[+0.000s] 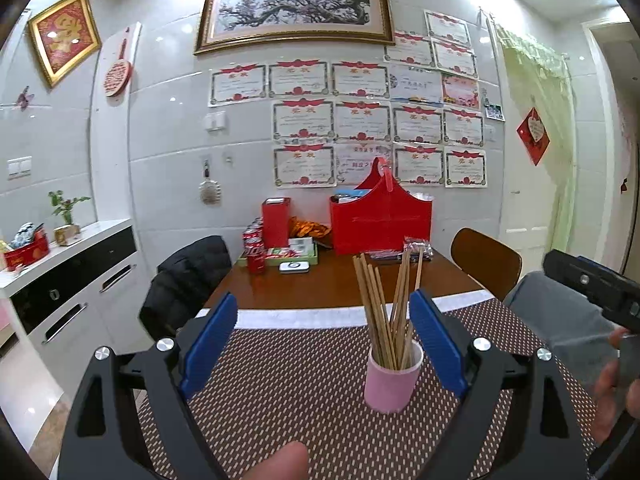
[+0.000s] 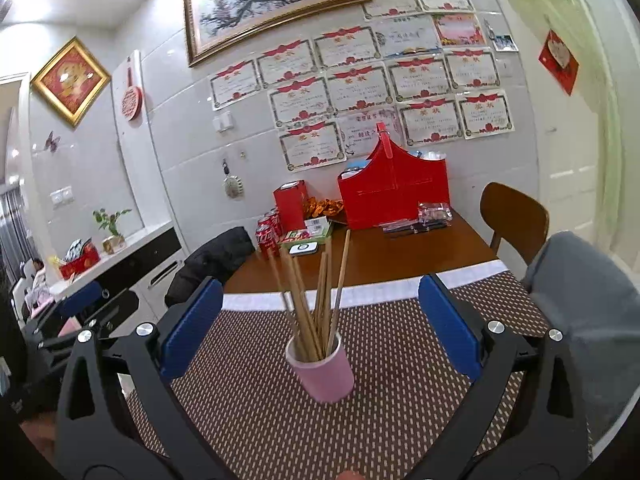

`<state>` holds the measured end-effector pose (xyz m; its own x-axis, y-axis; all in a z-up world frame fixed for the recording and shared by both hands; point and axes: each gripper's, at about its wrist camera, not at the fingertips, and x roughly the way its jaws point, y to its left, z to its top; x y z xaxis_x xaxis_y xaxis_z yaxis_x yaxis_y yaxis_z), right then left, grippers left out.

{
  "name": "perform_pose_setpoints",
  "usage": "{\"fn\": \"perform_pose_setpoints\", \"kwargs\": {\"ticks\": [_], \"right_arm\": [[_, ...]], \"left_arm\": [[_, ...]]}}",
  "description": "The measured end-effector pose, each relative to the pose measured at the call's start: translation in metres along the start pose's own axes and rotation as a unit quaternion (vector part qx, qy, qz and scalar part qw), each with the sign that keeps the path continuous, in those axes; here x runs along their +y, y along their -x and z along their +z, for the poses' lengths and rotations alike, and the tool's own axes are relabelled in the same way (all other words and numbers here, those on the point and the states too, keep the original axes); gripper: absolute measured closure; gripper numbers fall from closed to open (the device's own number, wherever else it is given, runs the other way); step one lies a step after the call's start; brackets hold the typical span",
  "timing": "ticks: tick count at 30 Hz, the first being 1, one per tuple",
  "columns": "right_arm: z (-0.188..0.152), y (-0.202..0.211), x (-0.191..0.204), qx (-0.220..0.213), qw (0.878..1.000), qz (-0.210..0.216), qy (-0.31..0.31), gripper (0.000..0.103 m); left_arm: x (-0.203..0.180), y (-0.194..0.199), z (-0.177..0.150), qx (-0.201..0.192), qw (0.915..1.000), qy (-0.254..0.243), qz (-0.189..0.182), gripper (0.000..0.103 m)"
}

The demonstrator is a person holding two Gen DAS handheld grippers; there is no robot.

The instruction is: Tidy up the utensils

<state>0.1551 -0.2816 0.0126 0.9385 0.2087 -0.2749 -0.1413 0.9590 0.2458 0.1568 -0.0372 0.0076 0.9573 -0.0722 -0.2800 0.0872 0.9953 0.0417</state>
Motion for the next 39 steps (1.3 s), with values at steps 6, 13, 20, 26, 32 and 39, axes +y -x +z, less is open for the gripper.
{"fn": "perform_pose_setpoints", "kwargs": {"ticks": [6, 13, 20, 26, 32, 39], "right_arm": [[-0.013, 0.059, 0.020, -0.013, 1.000, -0.019, 0.016, 0.006], [-0.032, 0.101, 0.040, -0.019, 0.997, -0.056, 0.039, 0.006], [-0.049, 0.127, 0.052, -0.021, 0.994, -0.094, 0.052, 0.006], [-0.061, 0.136, 0.059, -0.015, 0.993, -0.103, 0.061, 0.006], [-0.063, 0.139, 0.063, -0.017, 0.992, -0.106, 0.068, 0.006], [-0.063, 0.140, 0.064, -0.020, 0.992, -0.105, 0.068, 0.006]], "left_arm": [[0.007, 0.053, -0.010, -0.001, 0.9998, -0.001, 0.020, 0.017], [0.009, 0.108, -0.026, -0.019, 0.9992, 0.006, 0.033, 0.014], [0.006, 0.139, -0.036, -0.036, 0.9984, 0.012, 0.042, 0.012], [0.001, 0.146, -0.044, -0.029, 0.9989, 0.012, 0.035, 0.012], [-0.002, 0.150, -0.049, -0.026, 0.9992, 0.015, 0.026, 0.012], [-0.005, 0.153, -0.050, -0.027, 0.9992, 0.015, 0.025, 0.012]]}}
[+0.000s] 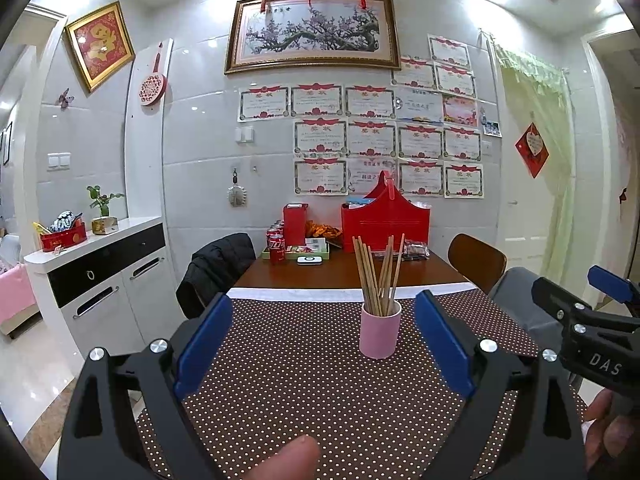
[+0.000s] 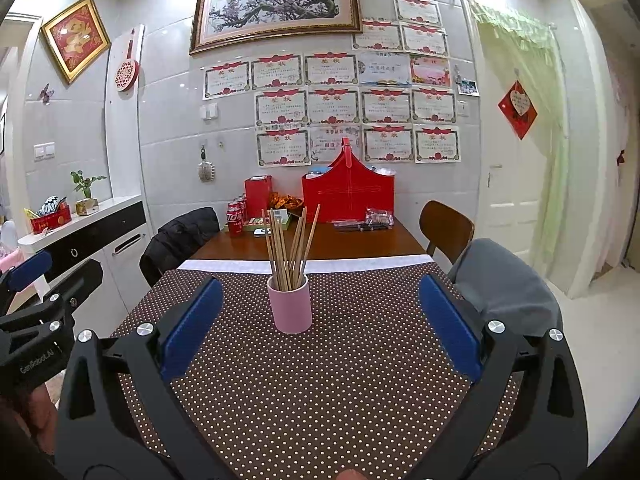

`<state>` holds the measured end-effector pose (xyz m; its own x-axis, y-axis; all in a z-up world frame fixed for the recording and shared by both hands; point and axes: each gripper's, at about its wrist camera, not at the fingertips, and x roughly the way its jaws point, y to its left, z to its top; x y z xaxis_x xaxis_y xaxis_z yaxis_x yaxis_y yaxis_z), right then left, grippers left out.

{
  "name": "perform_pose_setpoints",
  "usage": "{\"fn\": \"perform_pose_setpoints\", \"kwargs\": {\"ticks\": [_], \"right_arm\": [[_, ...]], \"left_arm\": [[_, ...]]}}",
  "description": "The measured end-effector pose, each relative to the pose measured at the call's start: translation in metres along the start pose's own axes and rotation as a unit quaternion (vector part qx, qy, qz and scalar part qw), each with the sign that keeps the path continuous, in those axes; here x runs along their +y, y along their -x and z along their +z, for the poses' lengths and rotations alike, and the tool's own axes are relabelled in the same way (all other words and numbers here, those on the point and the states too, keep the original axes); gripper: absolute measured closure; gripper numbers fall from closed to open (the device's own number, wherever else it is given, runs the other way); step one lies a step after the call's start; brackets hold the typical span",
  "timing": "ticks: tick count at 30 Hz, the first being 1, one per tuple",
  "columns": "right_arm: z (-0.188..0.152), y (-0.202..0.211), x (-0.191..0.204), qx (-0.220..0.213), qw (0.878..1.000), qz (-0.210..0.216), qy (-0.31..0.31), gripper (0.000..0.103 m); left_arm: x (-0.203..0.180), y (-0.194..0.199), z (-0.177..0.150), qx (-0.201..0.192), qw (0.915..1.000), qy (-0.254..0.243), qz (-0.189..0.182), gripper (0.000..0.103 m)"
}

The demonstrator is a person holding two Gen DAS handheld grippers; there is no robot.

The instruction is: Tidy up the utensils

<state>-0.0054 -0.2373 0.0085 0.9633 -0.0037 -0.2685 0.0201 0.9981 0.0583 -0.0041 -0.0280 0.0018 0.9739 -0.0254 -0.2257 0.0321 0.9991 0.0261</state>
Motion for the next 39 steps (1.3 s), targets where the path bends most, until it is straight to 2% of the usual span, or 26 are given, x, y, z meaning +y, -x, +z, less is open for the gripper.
{"fn": "perform_pose_setpoints", "kwargs": {"ticks": [39], "right_arm": [[0.0066, -0.0025, 0.0089, 0.000, 1.000, 0.006, 0.002, 0.006]], "left_arm": [[0.0003, 0.0005, 0.0053, -0.001, 1.0000, 0.005, -0.003, 0.012]]}}
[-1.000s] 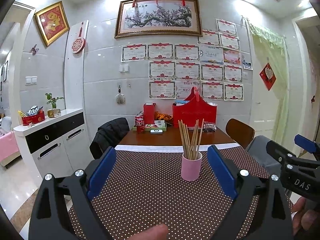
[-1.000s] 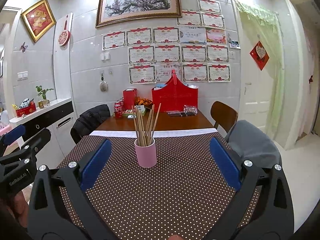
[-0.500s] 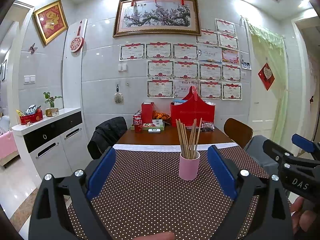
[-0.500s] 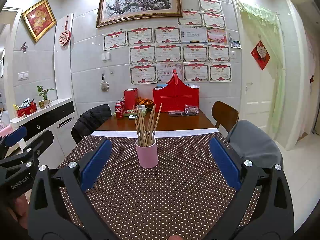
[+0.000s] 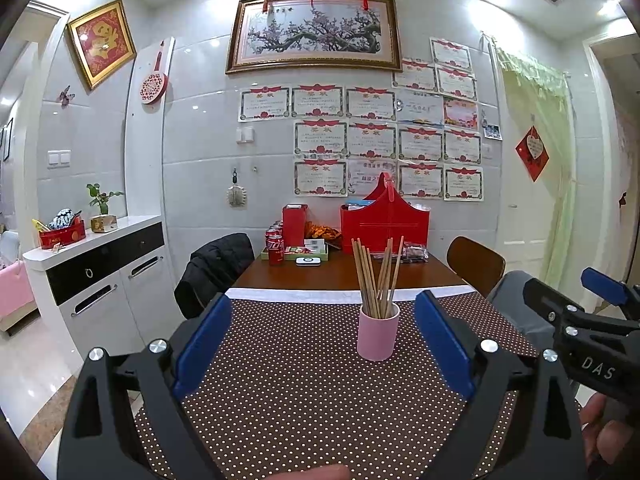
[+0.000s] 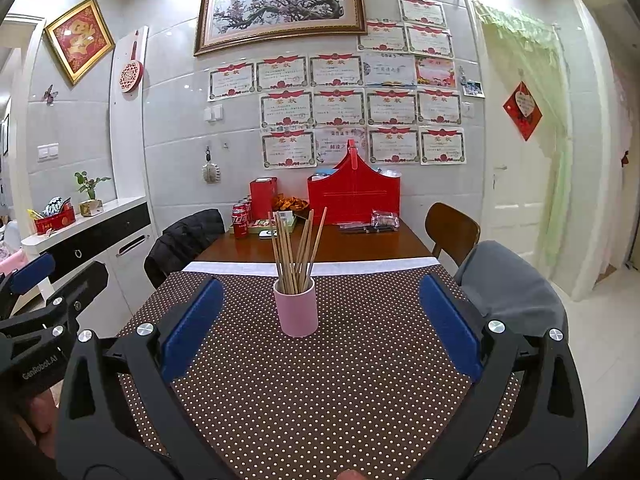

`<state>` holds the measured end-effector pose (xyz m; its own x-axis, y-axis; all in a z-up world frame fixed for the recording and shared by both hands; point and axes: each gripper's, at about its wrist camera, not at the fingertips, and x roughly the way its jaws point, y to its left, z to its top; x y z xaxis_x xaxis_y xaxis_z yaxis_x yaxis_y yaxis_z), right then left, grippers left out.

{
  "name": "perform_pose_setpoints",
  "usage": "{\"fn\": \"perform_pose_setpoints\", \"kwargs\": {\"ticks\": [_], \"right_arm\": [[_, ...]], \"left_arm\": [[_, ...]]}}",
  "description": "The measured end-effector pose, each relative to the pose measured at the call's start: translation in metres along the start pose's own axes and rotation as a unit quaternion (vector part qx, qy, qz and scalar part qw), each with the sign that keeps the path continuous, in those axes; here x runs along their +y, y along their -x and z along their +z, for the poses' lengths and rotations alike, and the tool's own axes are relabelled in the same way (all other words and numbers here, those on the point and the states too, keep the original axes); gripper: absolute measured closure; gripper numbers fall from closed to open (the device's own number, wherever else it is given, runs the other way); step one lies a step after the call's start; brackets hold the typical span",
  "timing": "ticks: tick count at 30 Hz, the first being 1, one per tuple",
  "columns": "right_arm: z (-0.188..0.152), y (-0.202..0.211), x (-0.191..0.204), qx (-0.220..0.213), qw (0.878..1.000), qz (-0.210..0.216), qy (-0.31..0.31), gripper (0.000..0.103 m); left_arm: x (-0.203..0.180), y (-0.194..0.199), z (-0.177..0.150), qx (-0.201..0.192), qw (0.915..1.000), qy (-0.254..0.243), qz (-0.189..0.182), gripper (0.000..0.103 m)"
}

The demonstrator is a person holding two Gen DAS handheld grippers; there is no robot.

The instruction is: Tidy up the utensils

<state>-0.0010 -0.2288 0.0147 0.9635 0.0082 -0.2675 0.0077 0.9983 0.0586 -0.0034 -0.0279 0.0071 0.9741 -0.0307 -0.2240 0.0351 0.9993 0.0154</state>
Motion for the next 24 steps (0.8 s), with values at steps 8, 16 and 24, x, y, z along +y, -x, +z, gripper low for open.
{"fn": "perform_pose_setpoints", "kwargs": {"ticks": [8, 16, 24], "right_arm": [[0.001, -0.002, 0.004, -0.001, 1.000, 0.001, 0.001, 0.006], [0.004, -0.004, 0.009, 0.002, 1.000, 0.005, 0.002, 0.006], [0.003, -0.005, 0.012, 0.003, 1.000, 0.007, 0.002, 0.006]], "left_arm": [[0.000, 0.000, 0.000, 0.001, 1.0000, 0.002, -0.002, 0.012], [0.002, 0.003, 0.000, 0.001, 1.0000, 0.005, -0.002, 0.012], [0.007, -0.005, -0.002, 0.014, 0.9998, 0.010, 0.007, 0.012]]}}
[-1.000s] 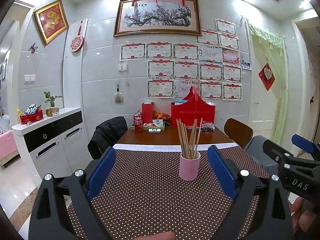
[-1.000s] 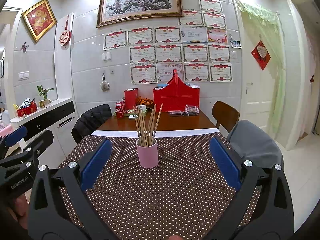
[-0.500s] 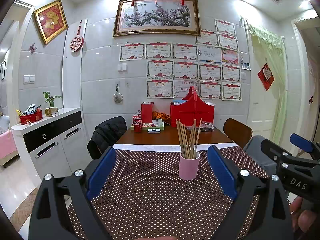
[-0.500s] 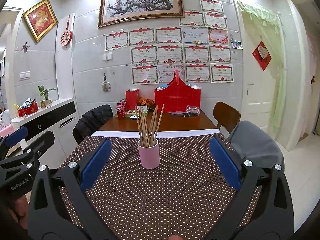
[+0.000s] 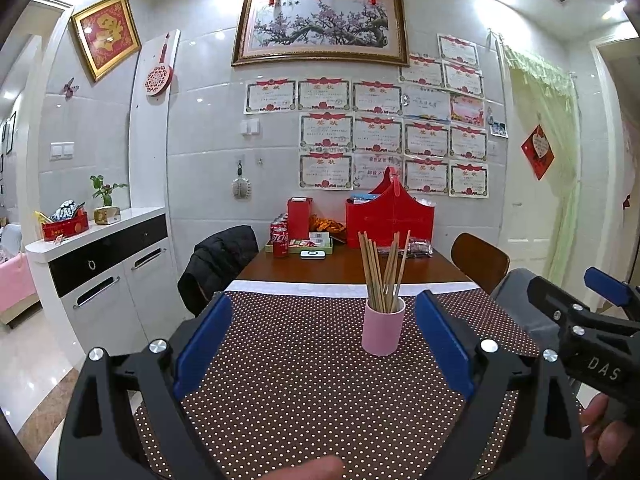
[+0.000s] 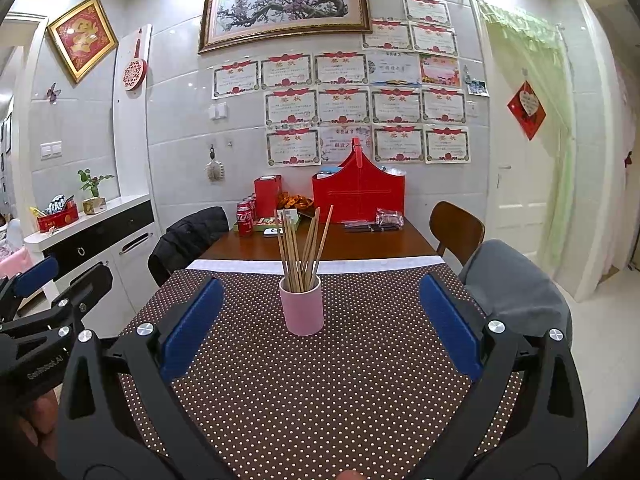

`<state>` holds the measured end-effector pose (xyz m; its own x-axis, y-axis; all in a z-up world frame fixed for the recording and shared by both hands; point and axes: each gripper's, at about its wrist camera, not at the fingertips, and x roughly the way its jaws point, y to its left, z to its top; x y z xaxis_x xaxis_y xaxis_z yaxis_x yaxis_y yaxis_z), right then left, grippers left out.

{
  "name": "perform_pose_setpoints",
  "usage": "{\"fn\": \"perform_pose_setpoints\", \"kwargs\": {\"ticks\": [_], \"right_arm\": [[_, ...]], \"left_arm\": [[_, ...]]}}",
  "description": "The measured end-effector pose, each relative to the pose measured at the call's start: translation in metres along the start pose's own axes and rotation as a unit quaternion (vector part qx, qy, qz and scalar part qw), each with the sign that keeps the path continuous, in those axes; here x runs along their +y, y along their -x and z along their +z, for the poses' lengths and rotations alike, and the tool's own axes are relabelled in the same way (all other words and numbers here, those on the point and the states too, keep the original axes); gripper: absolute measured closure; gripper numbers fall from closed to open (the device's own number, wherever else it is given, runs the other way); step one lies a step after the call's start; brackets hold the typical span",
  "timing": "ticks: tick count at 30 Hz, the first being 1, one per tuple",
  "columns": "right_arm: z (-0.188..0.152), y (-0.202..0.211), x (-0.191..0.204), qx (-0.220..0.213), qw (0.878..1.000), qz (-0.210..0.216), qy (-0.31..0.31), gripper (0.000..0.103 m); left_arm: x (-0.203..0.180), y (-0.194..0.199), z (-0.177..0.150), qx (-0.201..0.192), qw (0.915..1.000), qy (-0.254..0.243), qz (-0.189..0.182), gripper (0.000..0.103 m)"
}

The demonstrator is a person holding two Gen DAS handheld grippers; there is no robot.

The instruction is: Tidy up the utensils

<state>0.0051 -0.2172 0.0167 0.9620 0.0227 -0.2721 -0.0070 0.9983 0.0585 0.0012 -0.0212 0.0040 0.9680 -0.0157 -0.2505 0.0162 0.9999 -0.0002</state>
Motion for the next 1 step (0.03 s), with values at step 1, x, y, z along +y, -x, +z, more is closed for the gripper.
{"fn": "perform_pose_setpoints", "kwargs": {"ticks": [1], "right_arm": [[-0.0003, 0.0003, -0.0004, 0.000, 1.000, 0.000, 0.000, 0.006]], "left_arm": [[0.0004, -0.0007, 0.0002, 0.000, 1.0000, 0.000, 0.000, 0.012]]}}
